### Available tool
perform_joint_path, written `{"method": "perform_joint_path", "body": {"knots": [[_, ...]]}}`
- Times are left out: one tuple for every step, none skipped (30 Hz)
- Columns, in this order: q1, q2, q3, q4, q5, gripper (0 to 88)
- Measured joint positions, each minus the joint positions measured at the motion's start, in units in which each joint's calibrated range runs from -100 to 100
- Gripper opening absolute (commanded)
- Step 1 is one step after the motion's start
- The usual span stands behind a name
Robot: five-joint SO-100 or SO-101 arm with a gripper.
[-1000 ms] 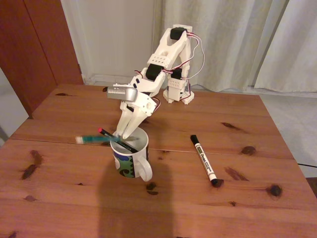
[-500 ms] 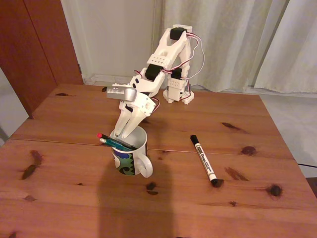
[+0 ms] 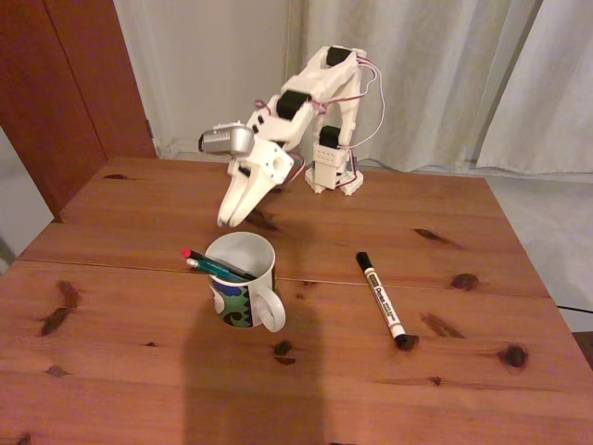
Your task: Clean up the desk and place the pens and markers into the cup
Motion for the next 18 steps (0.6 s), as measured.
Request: {"method": "perform_joint_path", "body": {"knots": [[-0.4,-1.4,0.0,2.8,0.0,15.3],[-0.8,-3.0,0.0,5.2,-0.1,15.3],[-1.2,-4.2,0.0,7.1,-0.2,15.3],[-1.8,-5.5,0.0,8.5,-0.3,15.3],[-2.1,-6.5,0.0,9.4,-0.4,15.3],[-2.4,-7.5,0.4,10.0,-0.4,15.3],[-2.7,-8.4,0.8,10.3,-0.4,15.3],[-3.1,-8.7,0.9,10.3,-0.4,15.3],[-3.4,-9.1,0.9,10.3,-0.4,15.4],[-3.6,-9.2,0.9,10.3,-0.4,15.4],[-3.9,-9.4,0.9,10.3,-0.4,15.4],[-4.2,-9.6,0.9,10.3,-0.4,15.4],[-4.6,-9.7,0.9,10.3,-0.4,15.4],[-5.2,-9.7,0.9,10.3,-0.3,15.4],[-6.0,-9.7,0.9,10.3,0.0,15.4],[-6.8,-9.7,0.9,10.1,0.6,15.4],[-7.5,-9.7,0.9,9.1,1.4,15.4],[-7.8,-9.7,0.9,7.9,2.4,15.4]]}}
